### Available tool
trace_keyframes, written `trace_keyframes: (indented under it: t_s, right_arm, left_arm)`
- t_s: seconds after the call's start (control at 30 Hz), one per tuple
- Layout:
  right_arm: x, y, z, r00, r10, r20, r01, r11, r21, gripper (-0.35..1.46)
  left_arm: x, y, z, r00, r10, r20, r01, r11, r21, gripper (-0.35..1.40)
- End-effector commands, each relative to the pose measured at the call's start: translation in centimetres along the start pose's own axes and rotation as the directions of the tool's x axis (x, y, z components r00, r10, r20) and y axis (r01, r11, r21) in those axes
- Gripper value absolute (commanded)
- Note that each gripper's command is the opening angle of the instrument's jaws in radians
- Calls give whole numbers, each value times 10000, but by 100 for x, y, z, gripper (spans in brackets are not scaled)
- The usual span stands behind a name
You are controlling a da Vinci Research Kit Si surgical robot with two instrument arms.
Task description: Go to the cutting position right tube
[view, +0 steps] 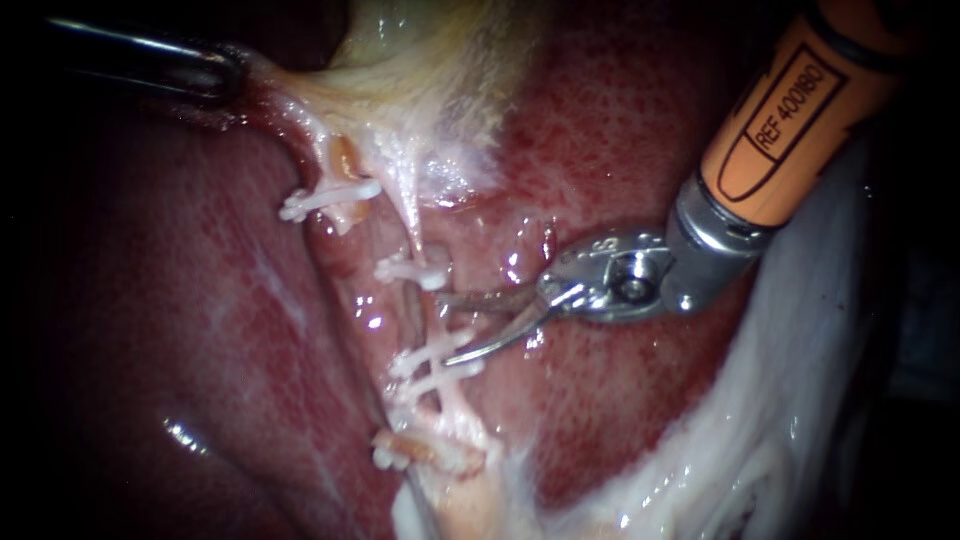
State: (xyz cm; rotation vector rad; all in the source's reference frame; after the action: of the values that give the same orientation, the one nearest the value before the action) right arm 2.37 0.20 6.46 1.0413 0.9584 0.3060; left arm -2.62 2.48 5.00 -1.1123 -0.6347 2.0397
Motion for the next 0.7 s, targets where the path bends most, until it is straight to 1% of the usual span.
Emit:
trace_keyframes:
  t_s: [0.03, 0.1, 0.27, 0.33, 0.43, 0.5, 0.63, 0.7]
  right_arm:
    - [1, -1, 2, 10000, -93, -16, 93, 9999, 129, 135]
    - [3, -1, 5, 9998, -177, 0, 177, 9995, 278, 132]
    - [7, 0, 13, 9993, -254, -257, 272, 9970, 719, 125]
    - [9, 1, 15, 9988, -303, -372, 328, 9971, 680, 125]
    - [11, 4, 21, 9986, -320, -415, 347, 9973, 640, 125]
    - [11, 6, 24, 9989, -208, -422, 233, 9979, 598, 125]
    - [9, 6, 23, 9984, 321, -455, -297, 9982, 512, 125]
    - [8, 4, 20, 9986, 380, -378, -364, 9985, 414, 125]
  left_arm:
    - [0, 0, 0, 10000, -3, -1, 3, 10000, 1, -35]
    - [0, 0, 0, 10000, -2, -1, 2, 10000, 1, -35]
    - [0, 0, 0, 10000, -4, -1, 4, 10000, 3, -35]
    - [0, -1, 0, 10000, -4, -1, 4, 10000, 2, -35]
    - [0, -1, 1, 10000, -5, -2, 5, 10000, 3, -35]
    - [0, -1, 1, 10000, -5, -2, 5, 10000, 3, -35]
    - [0, -1, 1, 10000, -5, -2, 5, 10000, 4, -35]
    - [0, -1, 1, 10000, -5, -2, 5, 10000, 4, -35]
